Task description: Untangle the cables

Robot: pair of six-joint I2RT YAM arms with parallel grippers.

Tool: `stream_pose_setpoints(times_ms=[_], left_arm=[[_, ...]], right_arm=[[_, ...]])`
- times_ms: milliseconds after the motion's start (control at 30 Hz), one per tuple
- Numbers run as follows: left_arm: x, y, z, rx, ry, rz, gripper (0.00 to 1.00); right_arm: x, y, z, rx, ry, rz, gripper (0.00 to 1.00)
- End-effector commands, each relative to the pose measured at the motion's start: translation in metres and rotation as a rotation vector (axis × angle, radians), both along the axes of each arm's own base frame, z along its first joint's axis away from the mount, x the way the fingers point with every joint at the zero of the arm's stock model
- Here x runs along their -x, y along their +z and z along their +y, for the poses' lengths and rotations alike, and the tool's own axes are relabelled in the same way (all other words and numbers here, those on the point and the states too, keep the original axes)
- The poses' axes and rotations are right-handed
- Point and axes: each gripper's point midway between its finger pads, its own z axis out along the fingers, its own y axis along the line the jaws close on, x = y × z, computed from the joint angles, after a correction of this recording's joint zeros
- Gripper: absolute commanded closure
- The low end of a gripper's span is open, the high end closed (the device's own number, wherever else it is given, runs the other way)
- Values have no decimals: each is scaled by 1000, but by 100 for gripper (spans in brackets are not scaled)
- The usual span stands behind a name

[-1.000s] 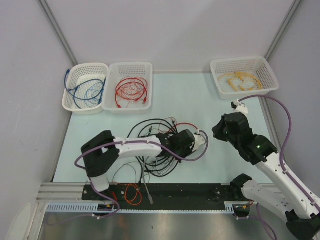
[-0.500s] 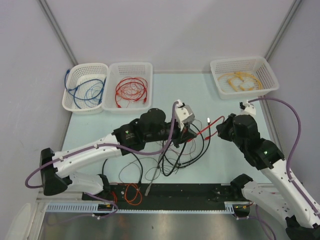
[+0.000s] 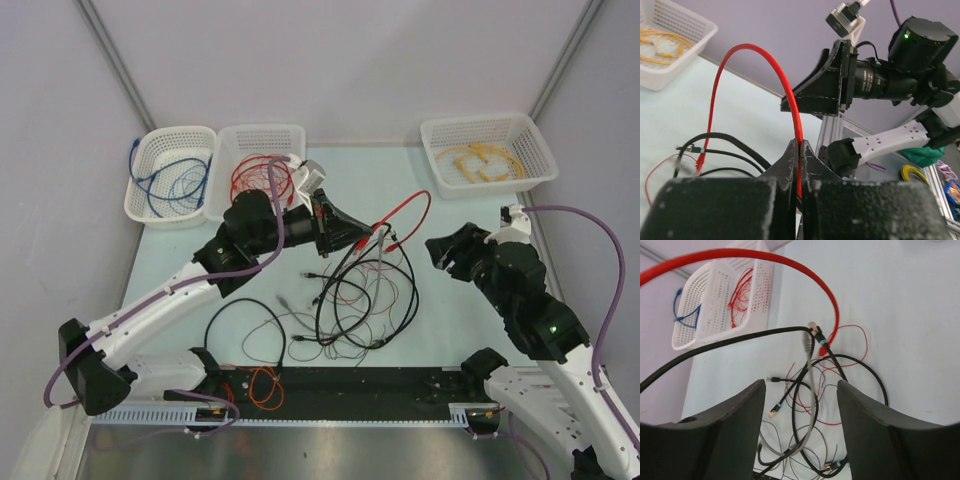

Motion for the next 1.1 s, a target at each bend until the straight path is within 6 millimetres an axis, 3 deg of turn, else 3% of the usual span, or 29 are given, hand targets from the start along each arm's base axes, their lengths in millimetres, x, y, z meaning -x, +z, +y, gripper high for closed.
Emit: stream_pose_setpoints(times_ms=[0, 33, 133, 367, 567, 733, 867, 1000, 1033, 1067], left_arm=[[18, 20, -2, 95, -97, -11, 100], [18, 20, -1, 96, -97, -12, 100], [18, 15, 0, 86, -89, -17, 100], [16, 1, 1, 52, -74, -15, 100], [17, -3, 3, 50, -72, -9, 100], [19, -7, 4, 46, -77, -9, 100], [21, -12, 5, 41, -75, -6, 100], [24, -14, 7, 38, -71, -12, 100], [24, -16, 7, 34, -72, -12, 100], [25, -18, 7, 30, -75, -11, 100]], right_arm=[[-2, 28, 25, -107, 105, -92, 29], [-1, 32, 29, -129, 125, -100, 21], [-5, 44, 42, -189, 163, -131, 13], [-6, 83, 59, -322, 236, -240, 14], [-6, 99, 69, -397, 282, -282, 16], [-20, 95, 82, -429, 302, -265, 17], [-34, 79, 103, -462, 350, -183, 20], [-41, 65, 109, -452, 352, -136, 22], [-42, 65, 109, -449, 350, -139, 23], [-43, 66, 107, -450, 342, -151, 31]])
